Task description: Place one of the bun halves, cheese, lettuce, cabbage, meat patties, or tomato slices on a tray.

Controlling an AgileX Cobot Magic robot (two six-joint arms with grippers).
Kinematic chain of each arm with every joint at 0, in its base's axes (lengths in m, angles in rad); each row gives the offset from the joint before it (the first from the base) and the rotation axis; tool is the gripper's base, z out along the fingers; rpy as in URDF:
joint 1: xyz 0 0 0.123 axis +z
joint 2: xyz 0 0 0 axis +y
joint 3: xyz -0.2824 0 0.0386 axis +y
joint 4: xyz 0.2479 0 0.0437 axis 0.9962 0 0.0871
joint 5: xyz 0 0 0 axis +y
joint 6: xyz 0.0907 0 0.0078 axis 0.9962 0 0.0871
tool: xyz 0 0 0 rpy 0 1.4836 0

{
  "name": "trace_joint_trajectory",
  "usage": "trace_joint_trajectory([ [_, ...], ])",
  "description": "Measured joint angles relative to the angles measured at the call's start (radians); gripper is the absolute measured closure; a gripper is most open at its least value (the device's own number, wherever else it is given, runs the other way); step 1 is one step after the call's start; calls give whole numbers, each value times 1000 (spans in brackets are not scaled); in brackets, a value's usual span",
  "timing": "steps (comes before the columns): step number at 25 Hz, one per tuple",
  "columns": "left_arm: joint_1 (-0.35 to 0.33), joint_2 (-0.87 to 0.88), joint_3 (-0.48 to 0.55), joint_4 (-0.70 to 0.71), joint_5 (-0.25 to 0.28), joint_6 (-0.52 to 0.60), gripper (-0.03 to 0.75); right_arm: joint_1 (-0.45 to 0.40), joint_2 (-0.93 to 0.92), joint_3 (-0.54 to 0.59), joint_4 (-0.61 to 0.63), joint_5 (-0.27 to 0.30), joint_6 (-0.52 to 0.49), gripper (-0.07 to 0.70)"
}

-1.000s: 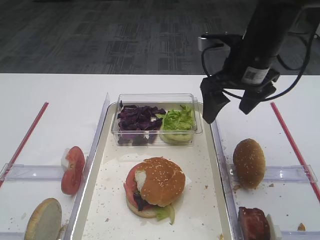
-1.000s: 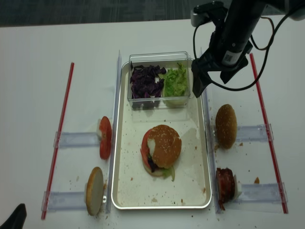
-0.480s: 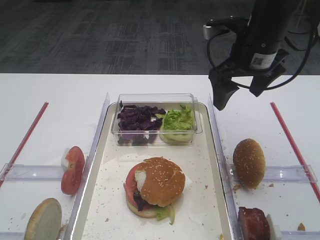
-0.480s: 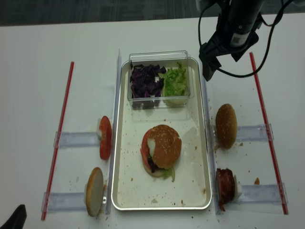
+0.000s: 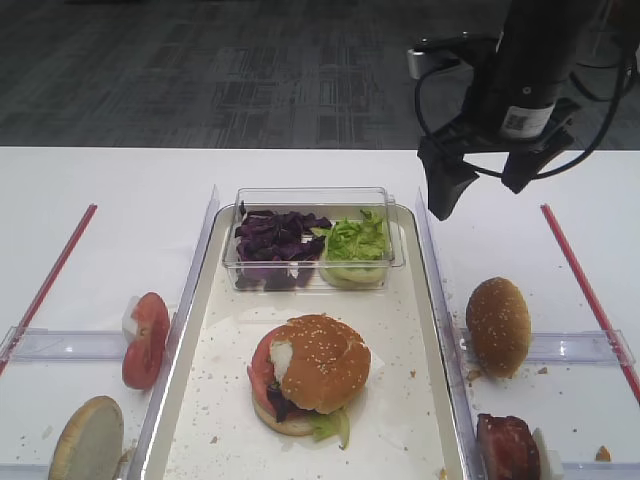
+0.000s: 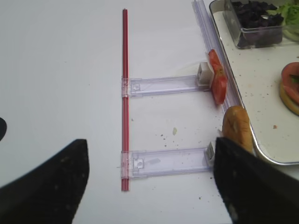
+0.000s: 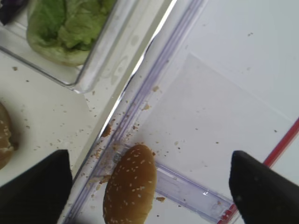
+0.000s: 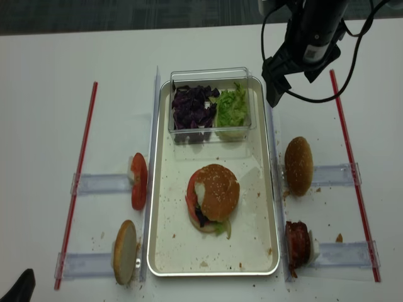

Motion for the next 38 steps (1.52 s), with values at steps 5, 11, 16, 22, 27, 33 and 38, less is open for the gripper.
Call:
trace_joint_trajectory([
  [5, 0, 0, 0, 0, 0, 0, 207, -60, 0, 0, -22, 0, 48, -60],
  [11, 0, 0, 0, 0, 0, 0, 207, -174, 0, 0, -29, 0, 48, -60],
  [16, 0, 0, 0, 0, 0, 0, 207, -246, 0, 0, -29, 0, 48, -60],
  [22, 0, 0, 0, 0, 0, 0, 207, -341, 0, 0, -8, 0, 56, -60],
  [27, 0, 0, 0, 0, 0, 0, 207, -363, 0, 0, 1, 0, 56, -60],
  [33, 0, 0, 0, 2, 0, 0, 207, -363, 0, 0, 40, 0, 53, -60],
  [38, 0, 0, 0, 2, 0, 0, 207, -363, -12, 0, 57, 0, 53, -60],
])
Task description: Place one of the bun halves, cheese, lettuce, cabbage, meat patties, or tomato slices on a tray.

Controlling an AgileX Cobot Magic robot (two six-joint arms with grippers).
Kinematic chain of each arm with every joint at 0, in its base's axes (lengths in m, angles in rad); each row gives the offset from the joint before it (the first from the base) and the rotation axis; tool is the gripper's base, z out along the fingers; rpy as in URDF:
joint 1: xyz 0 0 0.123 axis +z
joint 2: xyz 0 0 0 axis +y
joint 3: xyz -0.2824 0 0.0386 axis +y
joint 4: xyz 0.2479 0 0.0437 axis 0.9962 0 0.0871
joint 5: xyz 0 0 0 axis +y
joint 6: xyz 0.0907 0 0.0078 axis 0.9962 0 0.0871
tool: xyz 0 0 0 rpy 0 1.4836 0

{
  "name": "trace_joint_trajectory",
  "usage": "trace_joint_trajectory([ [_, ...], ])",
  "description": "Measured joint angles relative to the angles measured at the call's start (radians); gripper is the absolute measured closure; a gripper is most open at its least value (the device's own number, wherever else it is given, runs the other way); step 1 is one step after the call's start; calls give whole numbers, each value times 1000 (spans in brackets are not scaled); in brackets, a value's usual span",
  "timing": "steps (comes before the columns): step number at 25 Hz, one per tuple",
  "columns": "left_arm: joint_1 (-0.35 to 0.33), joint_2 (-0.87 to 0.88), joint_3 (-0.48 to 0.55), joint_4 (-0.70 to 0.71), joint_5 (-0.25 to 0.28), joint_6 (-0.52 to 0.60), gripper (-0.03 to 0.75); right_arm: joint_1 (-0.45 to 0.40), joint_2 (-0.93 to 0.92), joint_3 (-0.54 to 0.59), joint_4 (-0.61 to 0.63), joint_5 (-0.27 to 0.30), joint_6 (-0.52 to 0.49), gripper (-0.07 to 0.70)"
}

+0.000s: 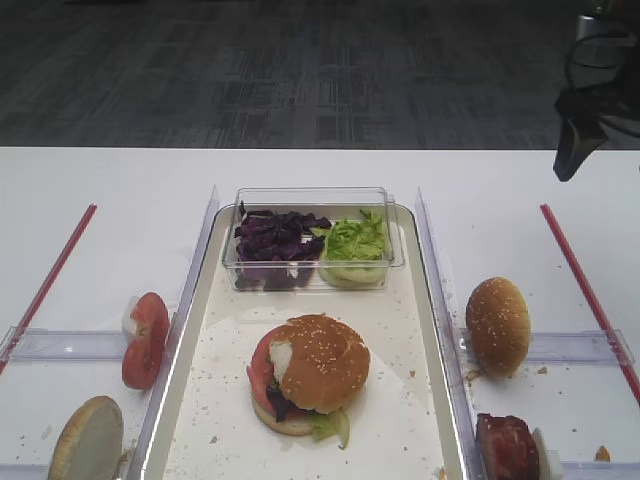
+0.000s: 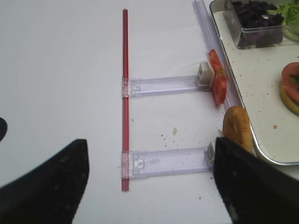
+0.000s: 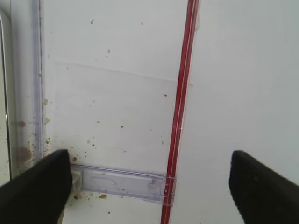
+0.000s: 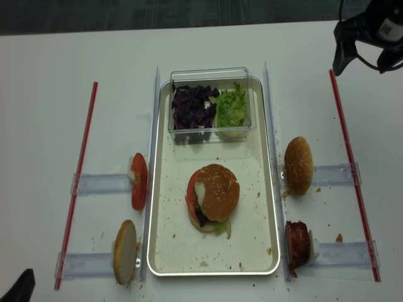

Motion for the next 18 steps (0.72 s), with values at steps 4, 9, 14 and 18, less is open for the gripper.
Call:
trace_joint_trajectory([
  [4, 0, 0, 0, 0, 0, 0, 207, 0, -62, 50, -10, 0, -1, -60],
  [9, 0, 0, 0, 0, 0, 0, 207, 0, -173, 174, -20, 0, -6, -60],
  [14, 0, 0, 0, 0, 0, 0, 207, 0, -337, 334, -22, -4, 6, -60],
  [18, 0, 0, 0, 0, 0, 0, 206, 0, -497, 482, -22, -60, 6, -60],
])
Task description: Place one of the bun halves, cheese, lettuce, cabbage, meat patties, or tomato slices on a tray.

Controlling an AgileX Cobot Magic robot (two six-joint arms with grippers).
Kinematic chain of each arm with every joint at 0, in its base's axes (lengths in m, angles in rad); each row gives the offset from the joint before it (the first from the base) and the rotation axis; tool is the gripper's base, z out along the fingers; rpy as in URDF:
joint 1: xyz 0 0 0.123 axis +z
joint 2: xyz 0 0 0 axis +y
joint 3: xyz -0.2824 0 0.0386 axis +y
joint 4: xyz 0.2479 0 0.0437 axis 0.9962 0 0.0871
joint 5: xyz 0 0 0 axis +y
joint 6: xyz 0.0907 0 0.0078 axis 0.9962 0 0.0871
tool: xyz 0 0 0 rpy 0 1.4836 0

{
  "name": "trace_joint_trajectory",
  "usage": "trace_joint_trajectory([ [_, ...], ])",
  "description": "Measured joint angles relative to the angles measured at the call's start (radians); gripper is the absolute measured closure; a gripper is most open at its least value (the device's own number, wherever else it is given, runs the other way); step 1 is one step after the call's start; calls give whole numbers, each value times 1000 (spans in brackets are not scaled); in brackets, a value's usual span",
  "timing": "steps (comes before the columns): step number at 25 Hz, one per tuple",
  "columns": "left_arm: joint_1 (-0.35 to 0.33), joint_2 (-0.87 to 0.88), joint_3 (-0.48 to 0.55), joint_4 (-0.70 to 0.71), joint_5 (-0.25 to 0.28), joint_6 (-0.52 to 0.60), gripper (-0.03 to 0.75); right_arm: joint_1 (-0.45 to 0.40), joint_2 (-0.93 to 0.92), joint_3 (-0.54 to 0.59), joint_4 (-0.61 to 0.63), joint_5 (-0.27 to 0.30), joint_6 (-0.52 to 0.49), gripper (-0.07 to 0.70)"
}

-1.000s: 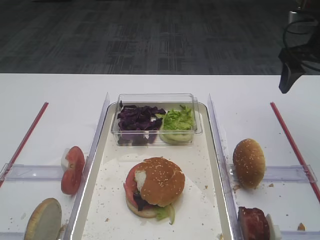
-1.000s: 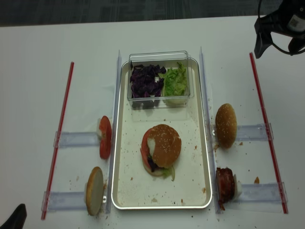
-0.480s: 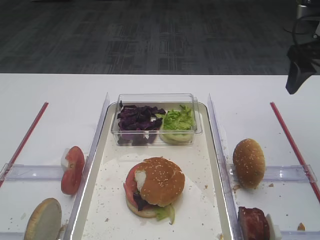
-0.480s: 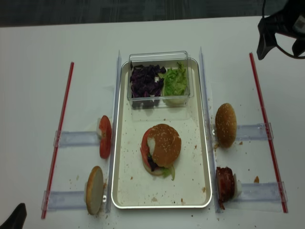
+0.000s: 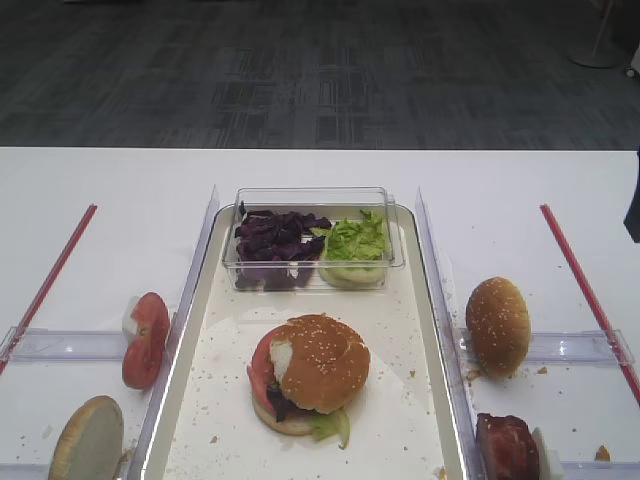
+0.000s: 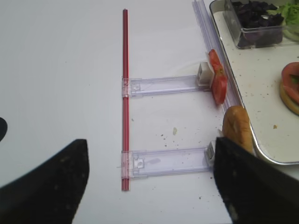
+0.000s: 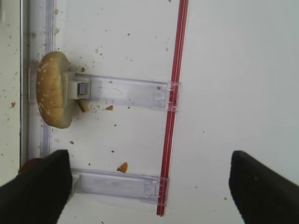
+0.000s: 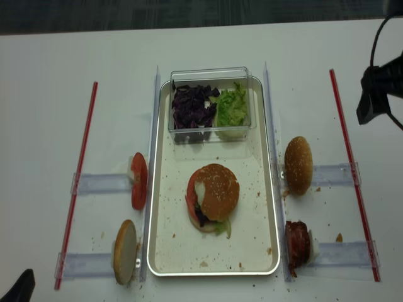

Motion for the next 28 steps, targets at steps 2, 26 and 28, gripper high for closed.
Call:
trace_joint_trajectory([
  [2, 0, 0, 0, 0, 0, 0, 206, 0, -78, 70, 0, -30, -10, -60],
  [26, 0, 0, 0, 0, 0, 0, 207, 0, -1020, 599, 0, -65, -22, -60],
  [28, 0, 0, 0, 0, 0, 0, 207, 0, -1065, 605, 0, -55, -22, -60],
])
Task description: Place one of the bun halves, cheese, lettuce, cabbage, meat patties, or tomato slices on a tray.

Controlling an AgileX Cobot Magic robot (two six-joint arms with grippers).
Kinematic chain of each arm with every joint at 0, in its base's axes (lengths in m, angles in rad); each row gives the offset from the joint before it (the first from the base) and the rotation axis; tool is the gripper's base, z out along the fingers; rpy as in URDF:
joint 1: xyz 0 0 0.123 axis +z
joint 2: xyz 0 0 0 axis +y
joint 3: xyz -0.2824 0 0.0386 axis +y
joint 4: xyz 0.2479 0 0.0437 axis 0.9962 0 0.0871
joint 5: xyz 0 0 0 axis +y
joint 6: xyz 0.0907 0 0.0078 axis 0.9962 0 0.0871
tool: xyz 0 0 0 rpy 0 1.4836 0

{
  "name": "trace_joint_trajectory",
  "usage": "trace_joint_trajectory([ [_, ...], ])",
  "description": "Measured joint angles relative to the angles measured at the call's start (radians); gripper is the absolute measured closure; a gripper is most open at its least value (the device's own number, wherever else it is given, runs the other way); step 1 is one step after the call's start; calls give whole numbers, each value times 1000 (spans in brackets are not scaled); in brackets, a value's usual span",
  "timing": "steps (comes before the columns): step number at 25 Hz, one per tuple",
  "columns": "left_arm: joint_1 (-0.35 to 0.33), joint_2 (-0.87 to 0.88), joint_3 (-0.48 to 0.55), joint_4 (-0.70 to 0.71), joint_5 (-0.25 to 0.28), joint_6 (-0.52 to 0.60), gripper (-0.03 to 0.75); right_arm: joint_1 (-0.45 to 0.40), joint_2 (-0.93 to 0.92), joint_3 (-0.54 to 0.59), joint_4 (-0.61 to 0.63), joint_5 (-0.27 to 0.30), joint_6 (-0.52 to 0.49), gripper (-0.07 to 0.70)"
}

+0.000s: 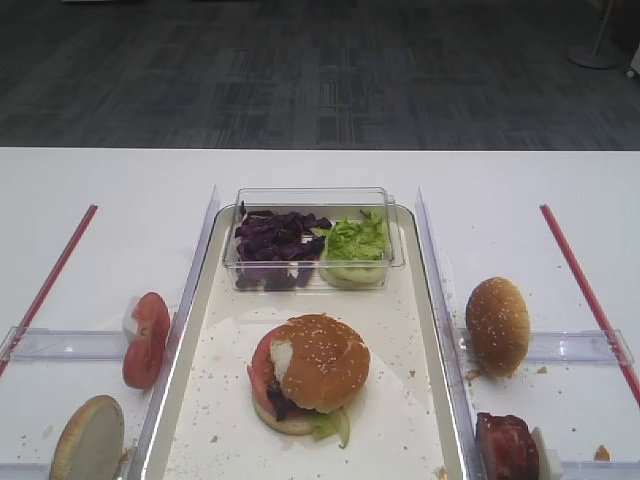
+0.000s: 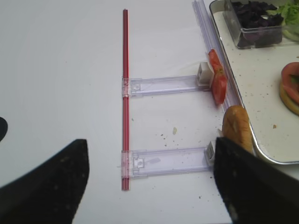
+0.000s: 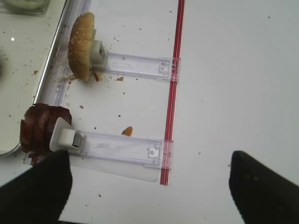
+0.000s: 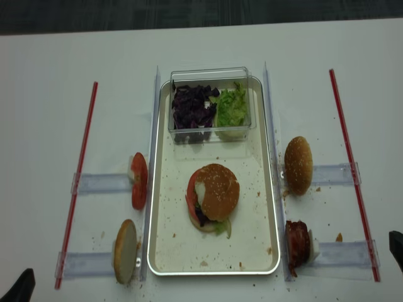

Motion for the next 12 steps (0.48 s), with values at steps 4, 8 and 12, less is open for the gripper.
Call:
trace_joint_trajectory([
  [4, 0, 0, 0, 0, 0, 0, 207, 0, -56, 4, 0, 10, 8, -60],
  [8, 0, 0, 0, 0, 0, 0, 207, 0, -82, 10, -11, 14, 25, -60],
  [12, 0, 0, 0, 0, 0, 0, 207, 0, -102, 10, -15, 16, 34, -60],
])
